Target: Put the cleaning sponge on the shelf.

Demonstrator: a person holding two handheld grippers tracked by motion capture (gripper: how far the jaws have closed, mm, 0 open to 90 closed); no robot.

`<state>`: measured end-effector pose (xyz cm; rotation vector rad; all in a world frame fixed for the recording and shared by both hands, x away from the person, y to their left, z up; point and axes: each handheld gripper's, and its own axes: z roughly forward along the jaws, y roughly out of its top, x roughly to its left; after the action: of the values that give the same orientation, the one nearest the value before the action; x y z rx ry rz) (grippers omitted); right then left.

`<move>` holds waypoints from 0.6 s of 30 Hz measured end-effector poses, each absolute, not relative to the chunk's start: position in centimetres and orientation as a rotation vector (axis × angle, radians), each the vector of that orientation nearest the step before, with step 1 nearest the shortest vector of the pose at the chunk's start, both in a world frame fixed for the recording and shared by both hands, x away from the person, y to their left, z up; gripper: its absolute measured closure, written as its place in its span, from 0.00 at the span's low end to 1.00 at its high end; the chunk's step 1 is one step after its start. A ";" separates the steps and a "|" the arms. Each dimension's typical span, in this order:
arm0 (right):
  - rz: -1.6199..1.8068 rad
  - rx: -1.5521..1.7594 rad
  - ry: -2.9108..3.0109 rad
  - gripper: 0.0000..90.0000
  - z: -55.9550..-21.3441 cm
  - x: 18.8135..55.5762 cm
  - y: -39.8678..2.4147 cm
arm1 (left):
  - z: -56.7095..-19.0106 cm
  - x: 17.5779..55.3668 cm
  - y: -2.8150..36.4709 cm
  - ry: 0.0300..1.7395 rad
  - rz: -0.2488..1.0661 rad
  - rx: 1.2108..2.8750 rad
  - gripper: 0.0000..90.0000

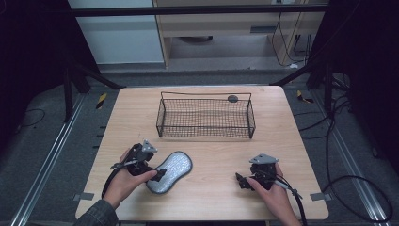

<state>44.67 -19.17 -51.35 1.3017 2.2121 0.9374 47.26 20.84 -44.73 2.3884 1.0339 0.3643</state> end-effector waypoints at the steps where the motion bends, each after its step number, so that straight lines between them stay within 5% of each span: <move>1: 0.937 1.302 2.212 0.00 -51.4 44.7 -19.2 | -44.7 47.3 20.8 1.034 0.364 2.388 0.04; 18: 0.941 1.327 2.221 0.00 -51.2 44.6 -19.1 | -46.4 48.1 16.3 0.952 0.284 2.551 0.04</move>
<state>44.59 -19.10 -51.21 1.3265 2.2215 0.9414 48.05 16.33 -46.45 2.5506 0.9519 0.2836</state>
